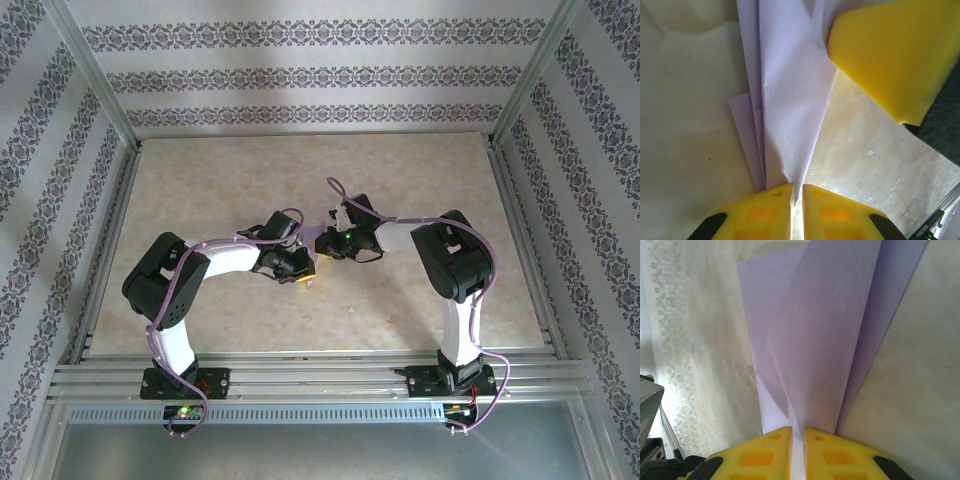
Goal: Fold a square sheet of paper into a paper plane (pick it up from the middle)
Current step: Fold the wing for the fifth time at the center of the table.
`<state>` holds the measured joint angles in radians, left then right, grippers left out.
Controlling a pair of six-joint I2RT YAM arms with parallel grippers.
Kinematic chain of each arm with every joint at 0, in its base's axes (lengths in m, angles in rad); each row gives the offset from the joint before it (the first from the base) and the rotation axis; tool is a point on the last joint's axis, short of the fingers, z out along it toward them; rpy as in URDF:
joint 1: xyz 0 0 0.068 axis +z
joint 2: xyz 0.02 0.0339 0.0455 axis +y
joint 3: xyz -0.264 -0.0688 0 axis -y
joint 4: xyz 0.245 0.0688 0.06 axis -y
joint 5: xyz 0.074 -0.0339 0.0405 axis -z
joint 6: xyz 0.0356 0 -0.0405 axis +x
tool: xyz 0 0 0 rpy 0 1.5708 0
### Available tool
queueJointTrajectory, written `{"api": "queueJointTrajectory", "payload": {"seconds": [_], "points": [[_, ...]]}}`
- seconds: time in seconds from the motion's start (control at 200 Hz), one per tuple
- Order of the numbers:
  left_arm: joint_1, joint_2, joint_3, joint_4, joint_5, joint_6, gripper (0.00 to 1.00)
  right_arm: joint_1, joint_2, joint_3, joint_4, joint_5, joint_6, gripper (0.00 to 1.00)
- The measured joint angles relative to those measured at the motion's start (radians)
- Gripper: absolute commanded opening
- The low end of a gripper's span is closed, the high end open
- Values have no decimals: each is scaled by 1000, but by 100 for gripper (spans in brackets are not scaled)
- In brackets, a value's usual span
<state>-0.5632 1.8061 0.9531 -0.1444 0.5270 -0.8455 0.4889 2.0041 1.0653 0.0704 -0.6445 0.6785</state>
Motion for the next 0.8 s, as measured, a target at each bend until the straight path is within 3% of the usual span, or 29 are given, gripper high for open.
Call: {"api": "queueJointTrajectory", "payload": {"seconds": [0.435, 0.799], "points": [[-3, 13, 5, -8, -9, 5, 10, 5, -14, -3, 0, 11, 3, 17], [-13, 19, 33, -58, -31, 31, 9, 25, -115, -62, -19, 37, 3, 13]]}}
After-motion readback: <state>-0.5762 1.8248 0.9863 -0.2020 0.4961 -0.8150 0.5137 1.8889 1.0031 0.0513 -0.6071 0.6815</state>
